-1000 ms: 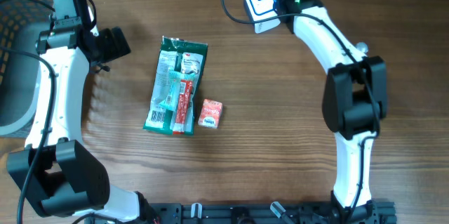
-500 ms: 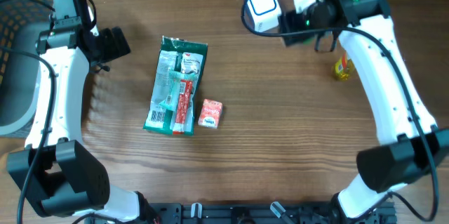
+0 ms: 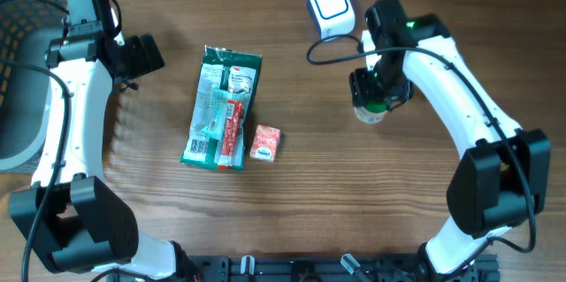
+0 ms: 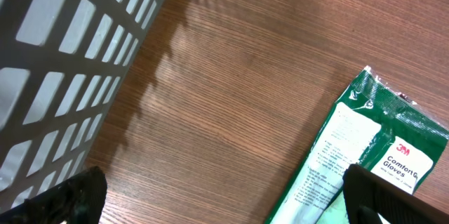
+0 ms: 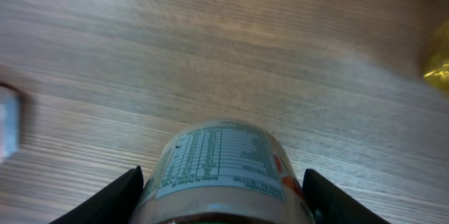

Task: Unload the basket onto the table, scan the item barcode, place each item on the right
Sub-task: 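Move the jar right and lower it beside the Vim bottle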

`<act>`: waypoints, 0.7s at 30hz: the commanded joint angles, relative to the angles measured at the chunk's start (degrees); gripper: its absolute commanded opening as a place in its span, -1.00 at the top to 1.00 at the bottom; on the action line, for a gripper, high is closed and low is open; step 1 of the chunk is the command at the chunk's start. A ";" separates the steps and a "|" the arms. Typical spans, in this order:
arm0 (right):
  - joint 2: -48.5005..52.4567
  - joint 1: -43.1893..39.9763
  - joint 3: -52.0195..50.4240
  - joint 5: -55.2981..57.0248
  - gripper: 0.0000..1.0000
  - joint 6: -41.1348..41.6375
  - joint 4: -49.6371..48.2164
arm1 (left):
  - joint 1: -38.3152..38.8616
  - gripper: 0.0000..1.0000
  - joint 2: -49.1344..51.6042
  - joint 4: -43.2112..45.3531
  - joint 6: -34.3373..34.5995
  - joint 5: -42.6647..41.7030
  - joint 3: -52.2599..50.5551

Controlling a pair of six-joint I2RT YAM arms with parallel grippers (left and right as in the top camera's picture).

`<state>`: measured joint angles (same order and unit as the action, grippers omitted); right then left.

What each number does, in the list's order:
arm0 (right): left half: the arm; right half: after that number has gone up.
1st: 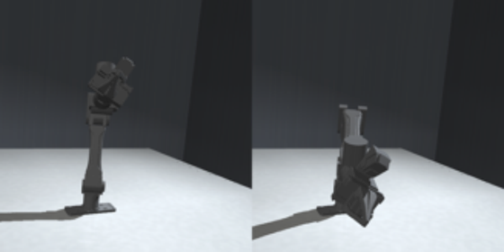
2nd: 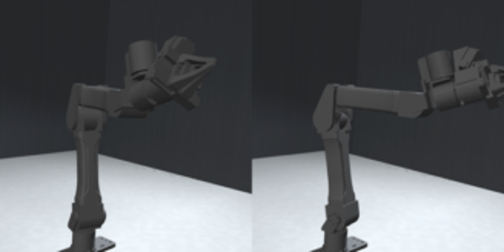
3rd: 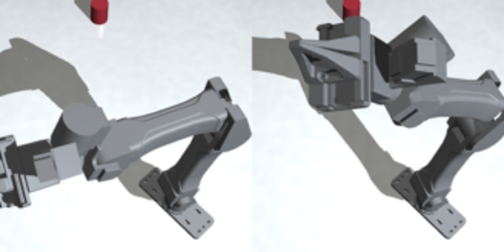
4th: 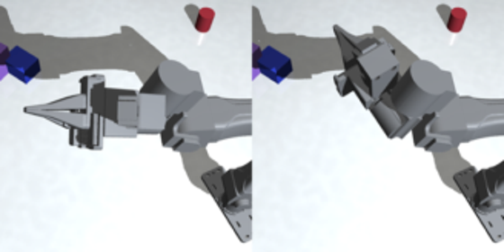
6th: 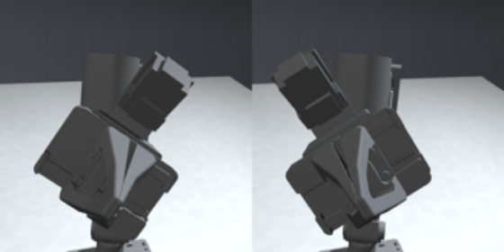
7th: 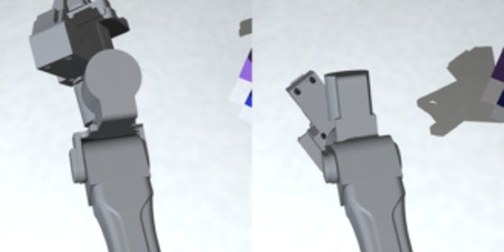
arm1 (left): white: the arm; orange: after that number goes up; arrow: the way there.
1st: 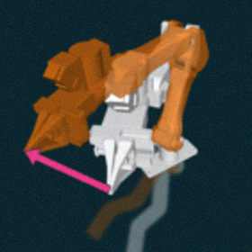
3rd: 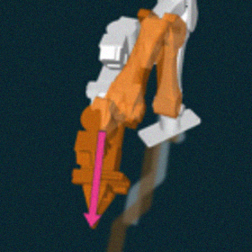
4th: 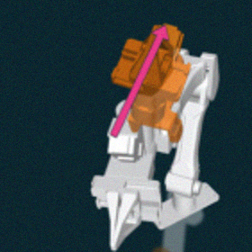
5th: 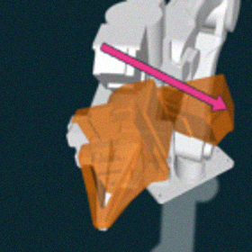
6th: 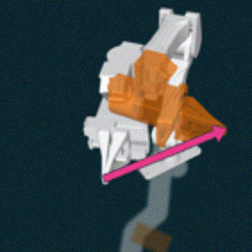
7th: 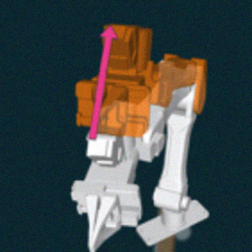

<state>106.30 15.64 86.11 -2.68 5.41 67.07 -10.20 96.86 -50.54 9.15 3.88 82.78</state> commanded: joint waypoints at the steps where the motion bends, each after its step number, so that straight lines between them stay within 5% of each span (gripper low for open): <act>1: 0.37 -0.31 -5.07 1.55 0.87 0.96 -5.97 | -0.20 -1.00 -0.11 0.15 0.13 -0.42 0.42; 21: 0.37 -0.31 -10.75 6.14 0.75 0.57 -17.18 | -0.20 -1.00 -0.11 0.15 0.13 -0.42 0.42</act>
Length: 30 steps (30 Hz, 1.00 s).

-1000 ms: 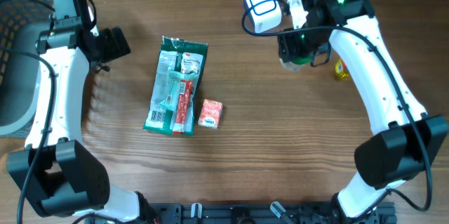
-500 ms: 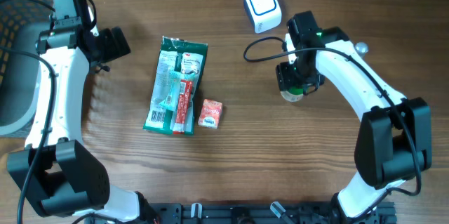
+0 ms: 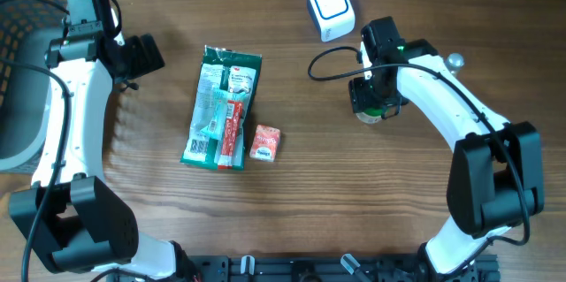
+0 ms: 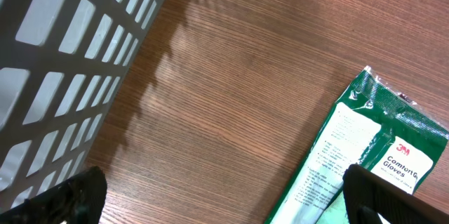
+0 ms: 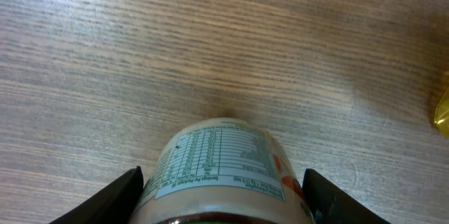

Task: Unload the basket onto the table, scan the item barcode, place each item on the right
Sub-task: 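Move the jar right and lower it beside the Vim bottle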

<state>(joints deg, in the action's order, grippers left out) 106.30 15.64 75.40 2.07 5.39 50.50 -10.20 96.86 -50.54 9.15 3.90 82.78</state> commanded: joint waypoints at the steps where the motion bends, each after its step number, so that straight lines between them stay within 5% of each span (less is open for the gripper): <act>1: 0.37 -0.31 -0.04 1.57 0.75 0.61 -0.68 | -0.20 -1.00 -0.11 0.15 0.13 -0.44 0.42; 30: 0.37 -0.31 -0.04 5.05 0.48 0.55 -2.95 | -0.20 -1.00 -0.11 0.15 0.13 -0.44 0.42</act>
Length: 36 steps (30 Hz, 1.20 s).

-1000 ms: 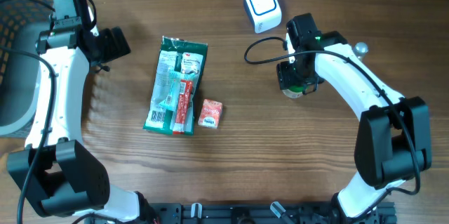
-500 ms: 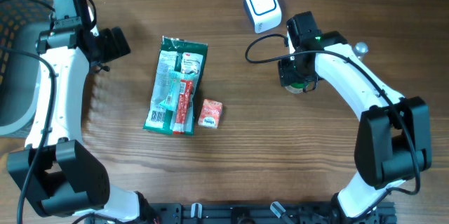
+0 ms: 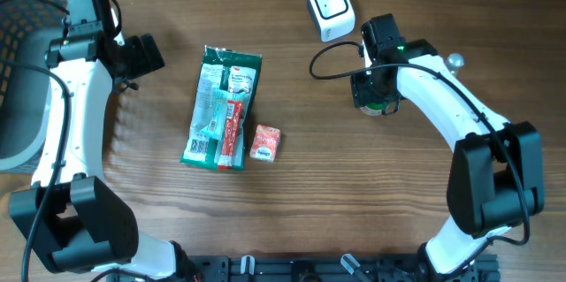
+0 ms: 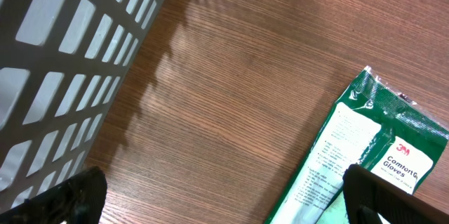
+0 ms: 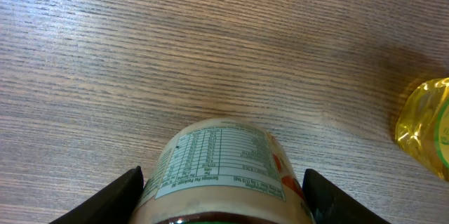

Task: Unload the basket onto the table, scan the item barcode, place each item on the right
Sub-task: 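Move the jar right and lower it beside the Vim bottle, then set the jar down and open the right gripper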

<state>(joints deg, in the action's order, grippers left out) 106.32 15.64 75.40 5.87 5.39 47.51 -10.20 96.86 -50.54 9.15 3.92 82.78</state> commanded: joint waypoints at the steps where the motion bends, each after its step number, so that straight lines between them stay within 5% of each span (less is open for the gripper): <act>1: 0.35 -0.31 -0.07 1.25 0.45 0.52 0.00 | -0.20 -1.00 -0.11 0.15 0.11 -0.46 0.42; 15: 0.35 -2.86 -0.07 2.95 0.35 2.71 0.37 | -0.20 -1.00 -0.11 0.15 0.13 -0.46 0.42; 18: 0.35 -3.30 -0.07 -0.11 0.21 2.51 0.04 | -0.20 -1.00 -0.11 0.15 0.13 -0.46 0.42; 22: 0.35 -3.30 -0.07 -0.35 -0.20 2.08 0.37 | -0.20 -1.00 -0.11 0.15 0.13 -0.46 0.42; 36: 0.35 -3.30 -0.07 -0.35 -0.54 2.08 0.28 | -0.20 -1.00 -0.11 0.15 0.13 -0.46 0.42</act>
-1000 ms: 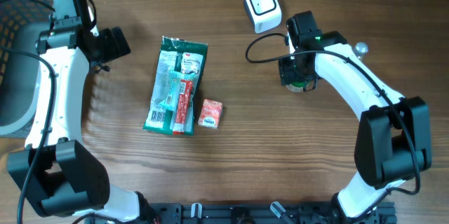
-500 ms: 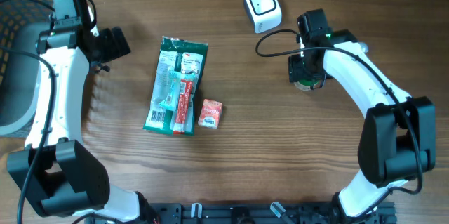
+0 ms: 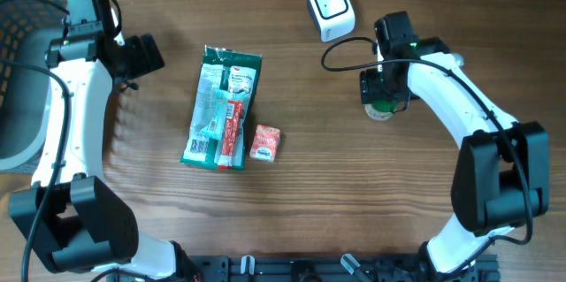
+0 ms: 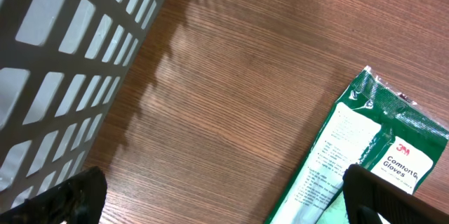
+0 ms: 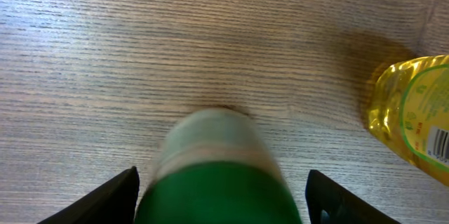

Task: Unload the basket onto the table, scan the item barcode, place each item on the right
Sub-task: 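Set the jar down and open the right gripper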

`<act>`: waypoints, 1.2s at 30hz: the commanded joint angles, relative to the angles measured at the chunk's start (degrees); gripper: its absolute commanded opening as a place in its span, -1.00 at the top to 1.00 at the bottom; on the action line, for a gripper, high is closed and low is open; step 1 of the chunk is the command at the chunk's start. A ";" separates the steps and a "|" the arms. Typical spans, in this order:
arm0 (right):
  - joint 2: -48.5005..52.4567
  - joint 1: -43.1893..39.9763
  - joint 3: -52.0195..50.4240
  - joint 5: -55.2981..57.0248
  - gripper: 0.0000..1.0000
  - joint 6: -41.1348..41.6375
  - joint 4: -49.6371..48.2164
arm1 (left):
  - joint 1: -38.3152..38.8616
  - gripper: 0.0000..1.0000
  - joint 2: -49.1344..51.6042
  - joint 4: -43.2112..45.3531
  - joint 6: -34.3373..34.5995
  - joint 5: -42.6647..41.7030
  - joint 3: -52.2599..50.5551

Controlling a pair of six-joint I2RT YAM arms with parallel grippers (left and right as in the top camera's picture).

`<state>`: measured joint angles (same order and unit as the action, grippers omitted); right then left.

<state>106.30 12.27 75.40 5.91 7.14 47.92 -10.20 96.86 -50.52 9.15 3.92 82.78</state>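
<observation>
A jar with a green lid point(image 5: 217, 189) shows blurred between my right gripper's point(image 5: 222, 196) fingers, lid towards the camera. A sliver of table shows between the lid and the right finger. In the overhead view the jar point(image 3: 380, 110) sits under my right gripper point(image 3: 386, 96), below and right of the white scanner point(image 3: 331, 3). My left gripper point(image 3: 144, 55) stands open at the far left, nothing between its fingers point(image 4: 74, 197).
A green glove packet point(image 3: 222, 105) and a small red box point(image 3: 265, 142) lie mid-table; the packet's corner point(image 4: 365, 147) reaches into the left wrist view. A yellow bottle point(image 5: 412, 112) lies right of the jar. A grey basket point(image 4: 63, 62) stands at the left edge.
My right gripper has shifted right, away from the scanner. The jar, sharp with its label up before, is now blurred with its green lid facing the camera and looser between the fingers. Left arm unmoved.
My right gripper held the jar, label up, below the scanner. It then stood closer to the scanner, and closer still at the last moment. Now it is further right and the jar has shifted between the fingers. The left arm stayed still throughout.
</observation>
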 commanded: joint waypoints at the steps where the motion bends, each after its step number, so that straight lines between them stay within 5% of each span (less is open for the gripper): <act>1: 0.37 0.09 -0.07 -0.39 -0.54 0.35 -0.20 | -0.20 -1.00 -0.11 0.13 0.13 -0.46 0.42; 15: 0.37 0.09 -0.07 -0.42 -0.28 0.35 -7.56 | -0.20 -1.00 -0.11 0.13 0.13 -0.46 0.42; 21: -0.24 0.09 4.83 -0.39 -1.00 8.92 -4.98 | -0.20 -1.00 -0.11 0.13 0.13 -0.46 0.42; 25: -3.23 0.09 14.51 -0.79 -1.00 14.10 5.46 | -0.20 -1.00 -0.11 0.13 0.13 -0.46 0.42; 29: -4.70 0.09 15.39 -10.58 -0.99 10.47 7.76 | -0.20 -1.00 -0.11 0.13 0.13 -0.46 0.42; 30: -4.52 0.04 15.02 -10.32 -0.56 8.50 9.53 | -0.20 -1.00 -0.11 0.13 0.13 -0.48 0.42; 36: -4.50 0.02 11.41 -2.23 -0.44 37.53 13.81 | -0.20 -1.00 -0.11 0.13 0.13 -0.46 0.42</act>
<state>102.08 12.27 89.17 -0.91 27.00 60.14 -10.20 96.86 -50.54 9.15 3.90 82.78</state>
